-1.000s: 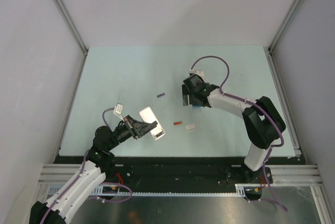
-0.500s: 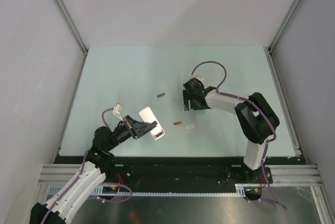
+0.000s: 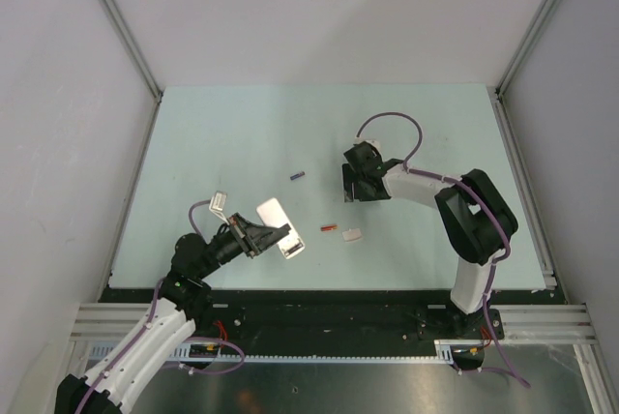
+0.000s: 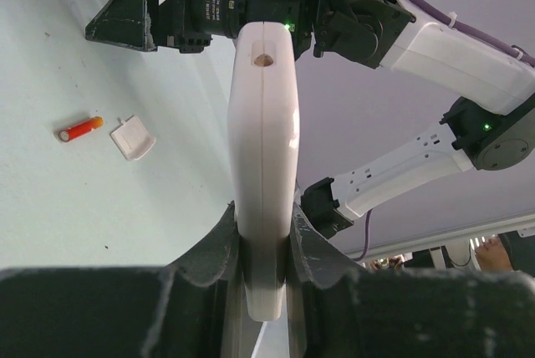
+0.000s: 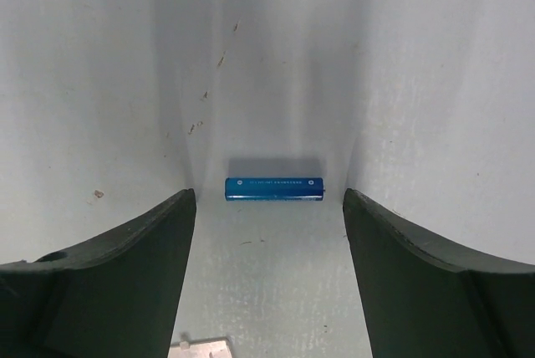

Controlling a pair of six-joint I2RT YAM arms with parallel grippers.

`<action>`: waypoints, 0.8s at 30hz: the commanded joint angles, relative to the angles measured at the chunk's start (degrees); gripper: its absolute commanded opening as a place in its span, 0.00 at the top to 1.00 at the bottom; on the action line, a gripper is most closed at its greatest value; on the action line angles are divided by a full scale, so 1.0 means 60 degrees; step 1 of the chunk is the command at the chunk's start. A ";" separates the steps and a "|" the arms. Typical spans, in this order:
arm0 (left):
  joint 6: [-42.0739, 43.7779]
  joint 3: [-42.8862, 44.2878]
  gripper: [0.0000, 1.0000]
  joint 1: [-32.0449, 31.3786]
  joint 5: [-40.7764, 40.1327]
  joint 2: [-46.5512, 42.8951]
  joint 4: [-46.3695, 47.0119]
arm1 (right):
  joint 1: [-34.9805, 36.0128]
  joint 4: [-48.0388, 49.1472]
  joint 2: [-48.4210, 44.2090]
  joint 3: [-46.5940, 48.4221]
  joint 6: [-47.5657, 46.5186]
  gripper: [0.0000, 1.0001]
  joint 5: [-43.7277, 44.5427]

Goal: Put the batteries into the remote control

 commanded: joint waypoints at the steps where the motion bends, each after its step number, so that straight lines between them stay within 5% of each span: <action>1: -0.0075 -0.0373 1.00 -0.0058 -0.0160 0.0002 0.0221 | -0.0124 0.0281 0.0168 -0.0043 -0.0331 0.25 -0.0230; 24: -0.0075 -0.0373 1.00 -0.0058 -0.0204 0.0046 0.0206 | -0.0315 0.0222 0.0373 -0.0102 -0.1094 0.36 -0.1065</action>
